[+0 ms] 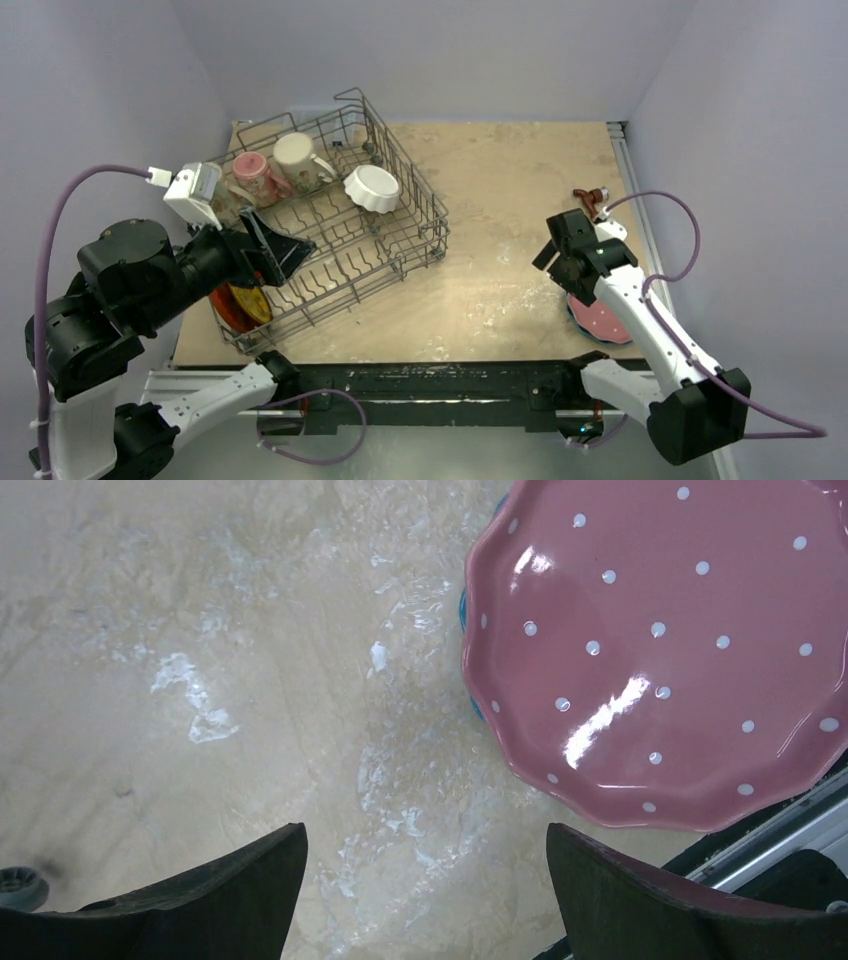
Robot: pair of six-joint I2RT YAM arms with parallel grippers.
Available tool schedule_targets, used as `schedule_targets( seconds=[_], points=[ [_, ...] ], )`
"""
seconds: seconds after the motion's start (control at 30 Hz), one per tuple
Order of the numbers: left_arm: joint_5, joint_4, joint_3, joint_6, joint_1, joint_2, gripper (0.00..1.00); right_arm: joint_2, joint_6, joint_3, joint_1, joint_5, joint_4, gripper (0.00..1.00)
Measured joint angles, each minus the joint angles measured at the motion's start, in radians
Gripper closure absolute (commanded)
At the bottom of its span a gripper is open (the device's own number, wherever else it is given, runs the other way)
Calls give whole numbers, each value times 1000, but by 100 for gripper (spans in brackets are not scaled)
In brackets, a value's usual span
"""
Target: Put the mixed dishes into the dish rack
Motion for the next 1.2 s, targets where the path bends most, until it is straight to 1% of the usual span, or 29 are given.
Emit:
schedule_targets(
  seconds=[0.13, 0.3, 0.4, 0.63, 0.8, 1.0, 1.17, 1.2],
  points=[
    [33, -48, -25, -19, 0, -42, 12, 85, -42, -14, -69, -44, 32, 14],
    [73, -90, -66, -50, 0, -95, 11, 237, -95, -14, -85, -19, 53, 17],
    [89, -105, -72, -53, 0, -104, 11, 279, -126, -14, -98, 8, 73, 22],
    [102, -128, -76, -52, 0, -108, 11, 393, -183, 0, -134, 24, 140, 26],
    [108, -130, -76, -51, 0, -110, 11, 479, -204, 18, -136, 26, 181, 30],
    [112, -134, -80, -51, 0, -110, 11, 549, -205, 40, -136, 76, 182, 36],
    [114, -134, -90, -51, 0, -110, 11, 577, -202, 45, -136, 131, 169, 45],
    [114, -134, -90, -51, 0, -109, 11, 582, -201, 48, -136, 137, 167, 45]
  ],
)
